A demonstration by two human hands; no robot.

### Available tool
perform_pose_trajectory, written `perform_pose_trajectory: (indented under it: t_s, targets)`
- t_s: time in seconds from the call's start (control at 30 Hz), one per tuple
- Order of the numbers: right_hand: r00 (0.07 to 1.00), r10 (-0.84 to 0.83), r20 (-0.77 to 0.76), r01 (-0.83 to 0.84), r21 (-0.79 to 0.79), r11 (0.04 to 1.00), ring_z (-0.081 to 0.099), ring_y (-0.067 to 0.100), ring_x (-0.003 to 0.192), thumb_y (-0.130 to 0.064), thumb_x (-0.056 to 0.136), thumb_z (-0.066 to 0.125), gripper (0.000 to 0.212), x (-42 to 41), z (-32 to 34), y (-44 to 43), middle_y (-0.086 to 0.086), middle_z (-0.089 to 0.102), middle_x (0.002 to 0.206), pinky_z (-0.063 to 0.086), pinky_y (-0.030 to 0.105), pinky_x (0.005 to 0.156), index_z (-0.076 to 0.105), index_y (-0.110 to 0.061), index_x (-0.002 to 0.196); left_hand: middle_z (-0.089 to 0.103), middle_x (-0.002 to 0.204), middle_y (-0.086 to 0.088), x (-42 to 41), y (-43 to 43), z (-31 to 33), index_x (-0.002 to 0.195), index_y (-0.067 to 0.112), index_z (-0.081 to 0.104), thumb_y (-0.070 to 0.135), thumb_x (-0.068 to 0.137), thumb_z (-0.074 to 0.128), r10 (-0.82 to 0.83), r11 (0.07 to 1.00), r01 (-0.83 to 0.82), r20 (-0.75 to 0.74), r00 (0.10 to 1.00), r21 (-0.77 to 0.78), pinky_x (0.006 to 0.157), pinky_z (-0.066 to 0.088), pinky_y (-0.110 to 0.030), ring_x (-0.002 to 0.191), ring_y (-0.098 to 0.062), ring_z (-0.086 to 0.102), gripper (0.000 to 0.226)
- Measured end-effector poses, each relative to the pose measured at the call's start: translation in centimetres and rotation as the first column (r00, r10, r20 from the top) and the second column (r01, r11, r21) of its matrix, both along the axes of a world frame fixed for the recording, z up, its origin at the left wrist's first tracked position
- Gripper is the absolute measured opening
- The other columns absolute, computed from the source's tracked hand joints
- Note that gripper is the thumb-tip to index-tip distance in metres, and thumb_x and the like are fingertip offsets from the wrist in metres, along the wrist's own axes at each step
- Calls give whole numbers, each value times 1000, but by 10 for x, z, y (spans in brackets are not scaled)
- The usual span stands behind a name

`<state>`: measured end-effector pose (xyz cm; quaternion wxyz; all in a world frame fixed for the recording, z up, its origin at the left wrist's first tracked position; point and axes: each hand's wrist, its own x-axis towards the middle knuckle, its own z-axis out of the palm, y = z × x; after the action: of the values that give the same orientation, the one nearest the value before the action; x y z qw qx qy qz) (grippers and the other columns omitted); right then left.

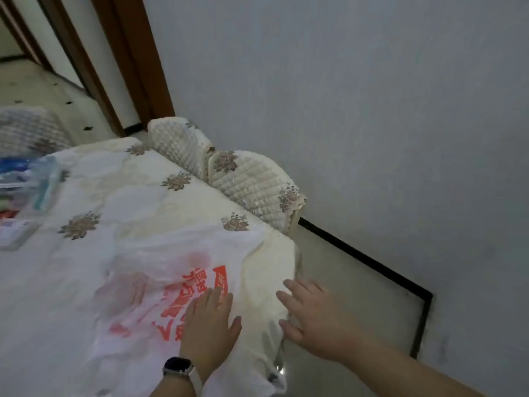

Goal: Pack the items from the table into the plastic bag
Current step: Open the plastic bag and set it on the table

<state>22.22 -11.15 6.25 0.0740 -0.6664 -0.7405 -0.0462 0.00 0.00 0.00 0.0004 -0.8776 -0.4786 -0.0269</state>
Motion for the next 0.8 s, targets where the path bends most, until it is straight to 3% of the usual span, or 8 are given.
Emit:
perform_pose_trajectory:
  t_s: [0.1,0.23,0.37,0.43,0.53,0.63,0.7,0.8]
  targets:
    - [997,81,-18,-82,-38,996,57,23,113,-52,84,57,46,13,-5,22,3,62,126,48,35,93,62,-23,120,59,131,-10,4,14,-15,132,18,56,57,78,62,141,980,-144,-30,990,-140,98,45,-52,120,-33,56,67]
    - [987,162,15,-161,-57,985,59,23,110,-51,82,56,46,26,-11,53,3,64,123,49,34,93,65,-22,117,66,109,-13,8,23,-29,110,13,65,52,62,79,237,957,-234,-4,972,-170,78,53,-50,99,-33,64,64]
    - [971,240,-20,-241,-66,968,62,24,107,-50,82,54,46,30,-26,75,5,66,121,51,36,89,67,-21,115,58,125,-6,6,22,-42,132,17,51,59,77,60,332,912,-329,-29,943,-247,93,46,-47,115,-28,55,70]
    - [962,270,-37,-273,-94,957,63,24,107,-50,82,54,45,27,-33,86,4,66,121,52,36,89,67,-21,114,52,132,-2,7,20,-45,138,20,40,53,88,47,360,883,-368,-81,929,-292,99,40,-41,119,-24,51,60]
    - [937,340,-77,-347,-132,928,63,25,107,-50,82,54,44,20,-44,100,4,66,122,53,37,88,66,-22,114,55,126,0,11,14,-45,127,22,48,34,98,36,394,861,-410,-117,912,-301,97,39,-37,113,-22,51,34]
    - [888,444,-123,-459,-166,873,63,26,108,-48,81,55,45,17,-54,116,6,65,122,53,37,88,66,-20,114,60,117,1,14,8,-37,117,22,56,19,99,33,447,837,-457,-105,888,-302,93,40,-35,107,-22,53,30]
    - [844,522,-123,-536,-163,828,63,26,107,-48,80,53,46,18,-60,129,7,66,121,53,38,88,66,-19,114,63,107,0,18,5,-29,107,21,60,15,97,39,497,820,-494,-69,865,-290,85,40,-36,98,-23,55,24]
    - [776,616,-136,-630,-130,766,63,28,108,-47,82,52,47,19,-66,150,9,65,123,52,40,90,66,-17,116,63,77,0,25,-8,-13,79,19,61,10,84,66,567,804,-549,15,824,-227,65,45,-33,69,-22,55,11]
